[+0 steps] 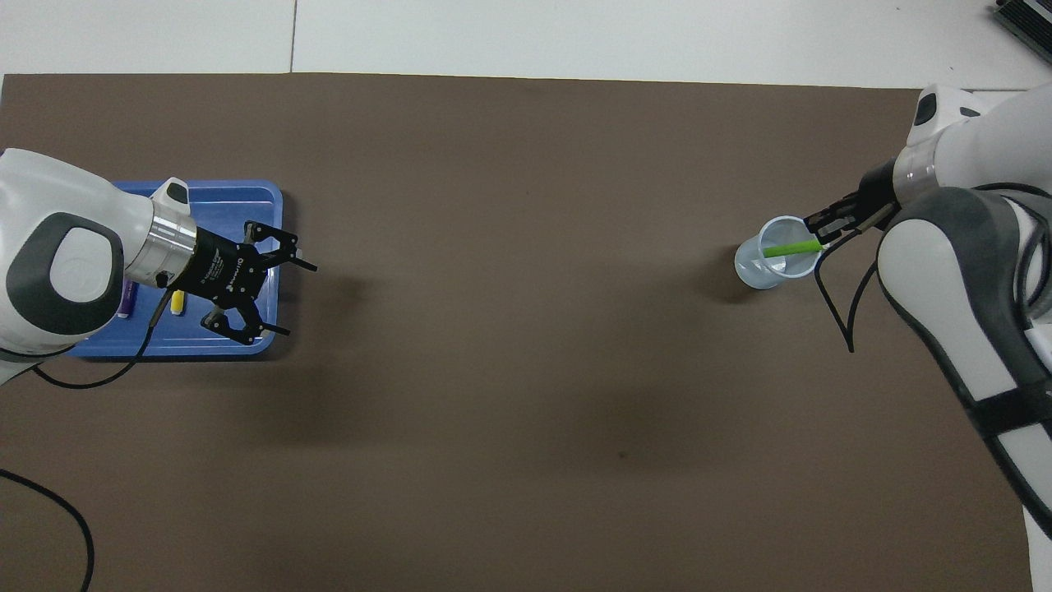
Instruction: Right arm passes pens to left for tray arrangement
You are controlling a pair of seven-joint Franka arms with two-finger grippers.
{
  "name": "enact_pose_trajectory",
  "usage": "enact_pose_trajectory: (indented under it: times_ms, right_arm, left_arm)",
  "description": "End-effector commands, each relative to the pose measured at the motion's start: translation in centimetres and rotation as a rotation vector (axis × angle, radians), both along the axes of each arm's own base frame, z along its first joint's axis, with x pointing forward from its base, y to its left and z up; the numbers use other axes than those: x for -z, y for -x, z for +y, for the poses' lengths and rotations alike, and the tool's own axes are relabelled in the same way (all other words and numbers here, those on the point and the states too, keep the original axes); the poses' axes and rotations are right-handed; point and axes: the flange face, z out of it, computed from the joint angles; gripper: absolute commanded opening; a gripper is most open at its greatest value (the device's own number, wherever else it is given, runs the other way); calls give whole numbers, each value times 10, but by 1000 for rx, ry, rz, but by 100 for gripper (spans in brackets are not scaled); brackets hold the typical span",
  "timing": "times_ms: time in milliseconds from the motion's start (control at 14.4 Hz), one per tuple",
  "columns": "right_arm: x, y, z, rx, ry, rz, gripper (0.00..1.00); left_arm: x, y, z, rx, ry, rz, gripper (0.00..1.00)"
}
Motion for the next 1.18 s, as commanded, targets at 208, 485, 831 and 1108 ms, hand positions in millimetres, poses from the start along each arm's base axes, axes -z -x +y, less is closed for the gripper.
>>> enact_pose_trajectory:
  times_ms: [208, 485, 831, 1108]
  right_arm:
    - [29, 8, -26, 11, 25, -11, 74]
    - [43, 14, -31, 21, 26, 7, 73]
    - [49, 18, -30, 24, 28, -7, 67]
    - [57, 15, -34, 11, 27, -14, 59]
  left_arm:
    - [-3, 8, -3, -24, -19, 0, 99]
    - [1, 10, 2, -38, -25, -4, 96]
    - [6, 14, 0, -38, -33, -1, 96]
    - [5, 14, 1, -40, -34, -6, 96]
